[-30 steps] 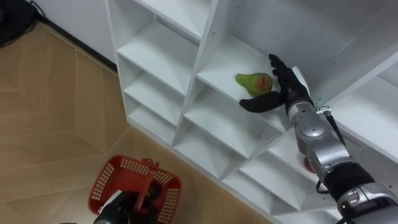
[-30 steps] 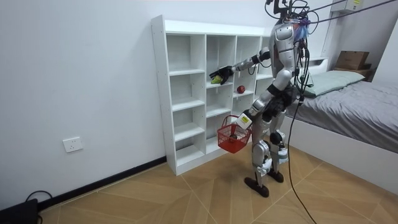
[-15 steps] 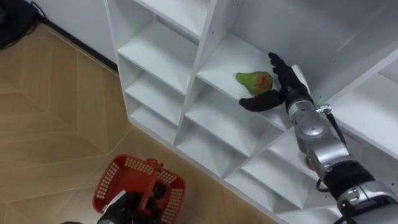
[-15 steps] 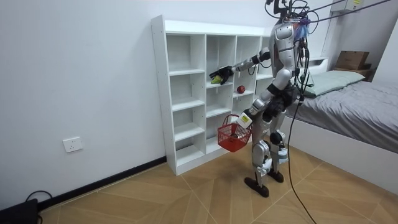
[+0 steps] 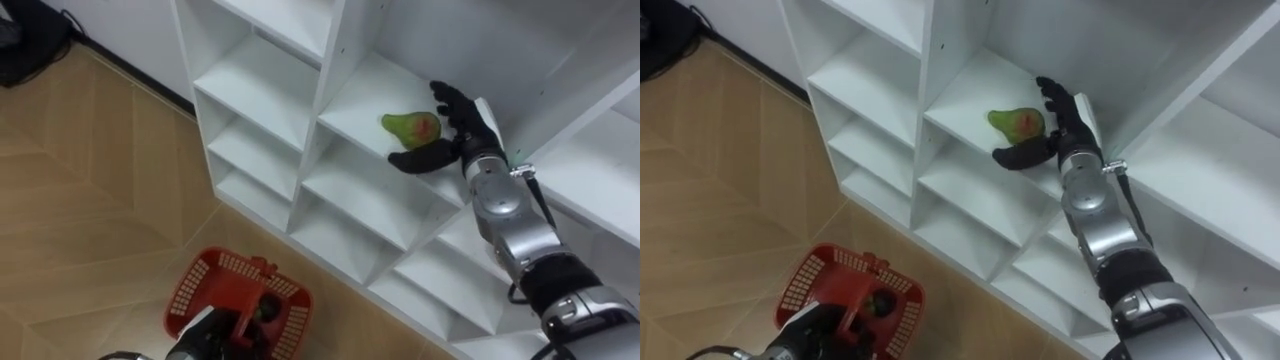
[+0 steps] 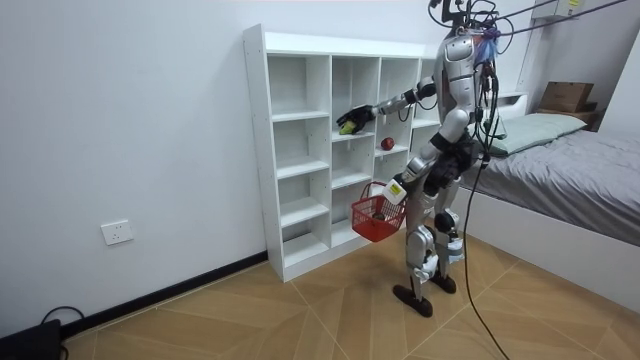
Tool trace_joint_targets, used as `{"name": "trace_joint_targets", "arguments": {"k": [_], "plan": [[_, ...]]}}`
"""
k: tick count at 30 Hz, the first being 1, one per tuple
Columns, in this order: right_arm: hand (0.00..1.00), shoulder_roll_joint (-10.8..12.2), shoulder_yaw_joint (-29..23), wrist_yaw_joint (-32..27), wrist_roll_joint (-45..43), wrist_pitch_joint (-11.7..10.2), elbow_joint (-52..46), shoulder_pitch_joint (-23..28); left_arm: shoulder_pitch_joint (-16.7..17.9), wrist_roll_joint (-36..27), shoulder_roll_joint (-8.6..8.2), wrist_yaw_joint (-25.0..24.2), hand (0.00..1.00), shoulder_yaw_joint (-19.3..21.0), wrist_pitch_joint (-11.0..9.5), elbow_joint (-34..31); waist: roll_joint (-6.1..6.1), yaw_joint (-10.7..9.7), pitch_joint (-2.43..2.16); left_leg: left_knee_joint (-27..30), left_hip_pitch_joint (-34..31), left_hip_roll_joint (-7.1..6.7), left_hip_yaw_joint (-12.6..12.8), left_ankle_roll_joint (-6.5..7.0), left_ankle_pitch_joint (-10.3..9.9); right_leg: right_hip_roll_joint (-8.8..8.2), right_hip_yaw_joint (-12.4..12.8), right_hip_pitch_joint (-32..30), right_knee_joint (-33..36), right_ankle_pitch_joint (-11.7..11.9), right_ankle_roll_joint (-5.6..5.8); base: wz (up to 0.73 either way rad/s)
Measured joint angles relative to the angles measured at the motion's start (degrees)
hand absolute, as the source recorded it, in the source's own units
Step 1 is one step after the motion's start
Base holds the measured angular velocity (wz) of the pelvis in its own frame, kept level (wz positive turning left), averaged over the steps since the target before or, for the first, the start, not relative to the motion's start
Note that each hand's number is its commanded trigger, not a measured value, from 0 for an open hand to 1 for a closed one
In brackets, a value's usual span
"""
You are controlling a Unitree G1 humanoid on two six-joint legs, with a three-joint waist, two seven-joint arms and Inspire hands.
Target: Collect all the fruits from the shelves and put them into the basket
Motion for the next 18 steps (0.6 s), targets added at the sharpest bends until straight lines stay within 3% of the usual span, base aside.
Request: {"name": "trace_joint_targets", "arguments": {"k": [18], "plan": [[1.00, 0.13, 0.25, 1.01, -0.16, -1.58, 2.53, -0.36, -0.38, -0.37, -0.32, 0.21, 1.00, -0.66, -0.01, 0.50, 0.45, 0.09, 0.05, -0.22, -0.30, 0.00, -0.36, -0.15, 0.32, -0.01, -0.18, -0.38, 0.00, 0.08, -0.14, 0.00]]}}
